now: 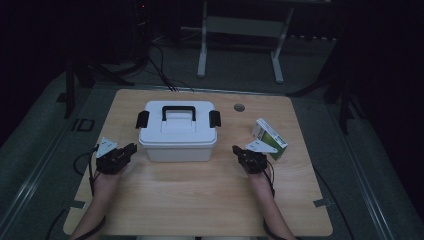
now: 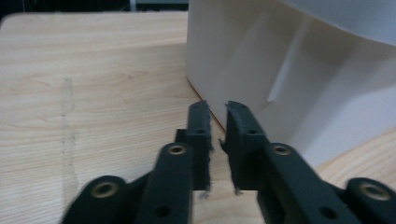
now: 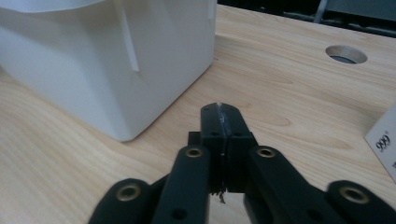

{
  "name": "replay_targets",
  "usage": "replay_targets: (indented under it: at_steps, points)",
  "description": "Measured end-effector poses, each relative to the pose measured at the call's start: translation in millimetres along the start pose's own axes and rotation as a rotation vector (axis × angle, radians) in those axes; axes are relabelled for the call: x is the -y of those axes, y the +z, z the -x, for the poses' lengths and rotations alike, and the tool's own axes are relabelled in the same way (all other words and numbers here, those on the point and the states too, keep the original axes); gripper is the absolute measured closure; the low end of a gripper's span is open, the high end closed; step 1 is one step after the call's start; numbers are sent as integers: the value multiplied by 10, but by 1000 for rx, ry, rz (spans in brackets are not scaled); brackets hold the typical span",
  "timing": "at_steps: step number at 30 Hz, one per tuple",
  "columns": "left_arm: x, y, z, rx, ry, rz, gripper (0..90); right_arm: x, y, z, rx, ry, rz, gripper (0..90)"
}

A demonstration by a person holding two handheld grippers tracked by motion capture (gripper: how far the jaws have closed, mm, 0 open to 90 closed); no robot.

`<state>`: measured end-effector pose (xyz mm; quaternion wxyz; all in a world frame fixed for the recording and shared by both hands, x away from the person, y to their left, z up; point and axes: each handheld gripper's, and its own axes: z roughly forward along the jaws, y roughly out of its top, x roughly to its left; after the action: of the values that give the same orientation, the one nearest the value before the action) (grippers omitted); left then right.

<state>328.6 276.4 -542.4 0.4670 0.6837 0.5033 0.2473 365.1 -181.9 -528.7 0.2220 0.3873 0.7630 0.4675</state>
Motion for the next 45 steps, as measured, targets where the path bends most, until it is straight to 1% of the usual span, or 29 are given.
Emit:
replay_targets:
  at_steps: [2, 3, 4, 6, 7, 8, 9, 10, 11, 13, 14, 15, 17, 18, 21, 22, 23, 24, 26, 27, 28, 29, 30, 32, 36, 41, 43, 45]
  points:
    - [0, 24, 12, -6, 7, 1, 854, -25, 60, -25, -17, 3, -6, 900]
    - [-10, 66, 31, 5, 8, -6, 859, -39, 92, -47, -15, -5, -11, 900]
    - [-16, 80, 43, 5, 13, -1, 860, -54, 121, -68, -22, -8, -11, 900]
    - [-34, 108, 54, 4, 11, 1, 860, -87, 178, -116, -30, -14, -7, 900]
    - [-34, 108, 54, 4, 11, 1, 860, -87, 178, -116, -30, -14, -7, 900]
    - [-49, 125, 55, 1, 6, 4, 860, -108, 208, -139, -35, -19, -8, 900]
    - [-60, 137, 48, 10, -9, 5, 862, -143, 239, -160, -31, -31, 1, 900]
    - [-71, 148, 45, 4, -11, 8, 862, -168, 253, -158, -38, -17, 11, 900]
    - [-78, 157, 44, 7, -11, 7, 888, -197, 270, -158, -32, -6, 18, 900]
    - [-86, 171, 48, 2, -7, 3, 889, -212, 283, -158, -32, -3, 21, 900]
    - [-115, 207, 51, 8, 7, -12, 889, -230, 303, -164, -36, 1, 19, 900]
    - [-127, 216, 67, -2, 22, -8, 890, -255, 354, -195, -41, -12, 7, 900]
    - [-154, 232, 80, 21, 16, -5, 891, -265, 390, -223, -46, -18, 0, 900]
    - [-161, 239, 94, 24, 23, -1, 890, -268, 402, -231, -55, -12, 0, 900]
    - [-169, 260, 132, 37, 41, -5, 893, -274, 424, -265, -73, -23, 1, 900]
    - [-171, 267, 140, 43, 45, -7, 894, -278, 426, -276, -77, -25, 4, 900]
    - [-173, 266, 154, 36, 55, -10, 894, -283, 426, -290, -75, -30, 2, 900]
    - [-175, 269, 165, 34, 55, -10, 894, -288, 427, -298, -71, -32, 1, 900]
    - [-179, 271, 172, 42, 45, -11, 895, -288, 422, -294, -78, -22, 3, 900]
    - [-178, 269, 185, 40, 46, -11, 894, -286, 419, -297, -81, -25, 1, 900]
    - [-176, 265, 196, 32, 55, -11, 895, -284, 414, -306, -79, -28, -2, 900]
    - [-175, 262, 205, 31, 54, -10, 895, -282, 404, -313, -77, -29, -3, 900]
    - [-171, 257, 210, 36, 49, -11, 895, -278, 393, -314, -79, -28, -2, 900]
    - [-165, 243, 229, 32, 59, -13, 895, -258, 367, -318, -81, -17, 3, 900]
    - [-132, 199, 280, 40, 59, -10, 895, -216, 303, -323, -90, -1, 6, 900]
    - [-95, 141, 348, 52, 50, -13, 895, -166, 206, -347, -86, -2, 6, 900]
    - [-95, 120, 395, 39, 78, -19, 895, -150, 173, -345, -91, -5, 7, 900]
    - [-94, 100, 428, 39, 86, -25, 895, -134, 141, -344, -91, -6, 6, 900]
